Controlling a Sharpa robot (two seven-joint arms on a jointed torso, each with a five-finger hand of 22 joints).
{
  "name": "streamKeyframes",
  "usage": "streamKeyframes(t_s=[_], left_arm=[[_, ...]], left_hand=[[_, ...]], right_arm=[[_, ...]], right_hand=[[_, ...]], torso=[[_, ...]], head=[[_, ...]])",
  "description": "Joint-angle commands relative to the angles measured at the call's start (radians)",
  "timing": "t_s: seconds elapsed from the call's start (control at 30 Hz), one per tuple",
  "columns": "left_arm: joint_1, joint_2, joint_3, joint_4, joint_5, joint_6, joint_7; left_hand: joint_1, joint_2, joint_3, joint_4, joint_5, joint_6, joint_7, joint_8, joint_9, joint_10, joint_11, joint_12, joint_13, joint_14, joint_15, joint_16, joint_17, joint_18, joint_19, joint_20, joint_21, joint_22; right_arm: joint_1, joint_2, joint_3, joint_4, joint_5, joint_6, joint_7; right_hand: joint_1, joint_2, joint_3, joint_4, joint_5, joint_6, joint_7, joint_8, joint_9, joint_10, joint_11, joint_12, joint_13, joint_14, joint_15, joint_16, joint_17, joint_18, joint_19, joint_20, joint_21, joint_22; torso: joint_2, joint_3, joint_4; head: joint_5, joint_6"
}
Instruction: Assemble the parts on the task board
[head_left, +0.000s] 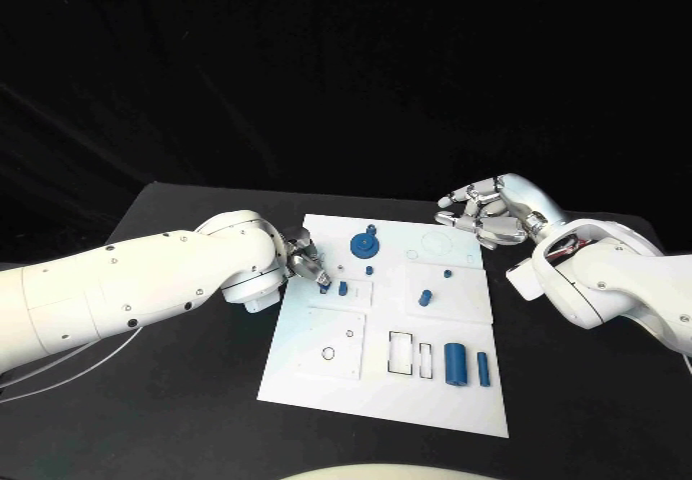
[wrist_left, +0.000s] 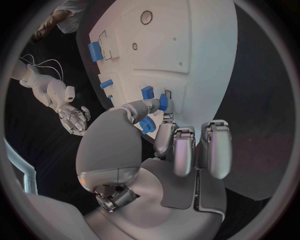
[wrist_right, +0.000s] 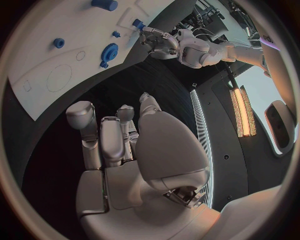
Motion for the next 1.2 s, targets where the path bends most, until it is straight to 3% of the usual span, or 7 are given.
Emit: streamKeyframes(t_s=[0.03, 0.77, 1.2], left_arm=[[-0.007, 0.000, -0.006, -0.003, -0.023, 0.046, -0.055], [-0.007, -0.002, -0.006, -0.003, -0.037, 0.070, -0.056], [-0.007, -0.002, -0.006, -0.001, -0.048, 0.069, -0.056]], left_hand=[[0.003, 0.015, -0.011, 0.000, -0.005, 0.076, -0.068, 0.086, 0.138, 0.017, -0.011, 0.006, 0.003, 0.105, -0.008, 0.007, 0.263, -0.020, 0.064, -0.008, 0.006, 0.197], [-0.016, 0.039, -0.128, 0.014, -0.015, 0.087, -0.078, 0.086, 0.133, 0.024, -0.018, 0.010, 0.021, 0.105, -0.014, 0.007, 0.263, -0.021, 0.066, -0.012, 0.007, 0.200], [-0.003, 0.036, -0.148, 0.005, -0.014, 0.083, -0.080, 0.083, 0.129, 0.021, -0.020, 0.005, 0.017, 0.105, -0.015, 0.007, 0.263, -0.020, 0.065, -0.013, 0.005, 0.197]], right_arm=[[0.000, 0.000, 0.000, 0.001, -0.004, 0.011, 0.003], [0.000, 0.000, 0.000, 0.001, -0.004, 0.011, 0.004], [0.000, -0.003, 0.000, 0.003, -0.004, 0.010, 0.004]], right_hand=[[-0.005, 0.009, -0.007, 0.000, 0.003, -0.010, 0.000, 0.006, 0.002, -0.004, -0.002, 0.005, -0.001, 0.001, 0.000, -0.007, -0.001, 0.019, 0.006, -0.002, -0.003, -0.001], [-0.005, 0.009, -0.009, -0.001, 0.005, -0.009, 0.000, 0.007, 0.002, -0.007, -0.003, 0.005, -0.004, 0.001, 0.000, -0.008, -0.001, 0.019, 0.007, -0.002, -0.005, -0.001], [-0.005, 0.009, -0.009, -0.001, 0.005, -0.009, 0.000, 0.007, 0.002, -0.007, -0.003, 0.005, -0.004, 0.001, 0.000, -0.008, -0.001, 0.019, 0.007, -0.002, -0.005, -0.001]], torso=[[0.001, -0.0003, 0.0009], [0.000, -0.0001, 0.0002], [0.000, -0.0004, 0.0002]], head=[[-0.001, 0.000], [0.000, -0.004], [-0.002, -0.003]])
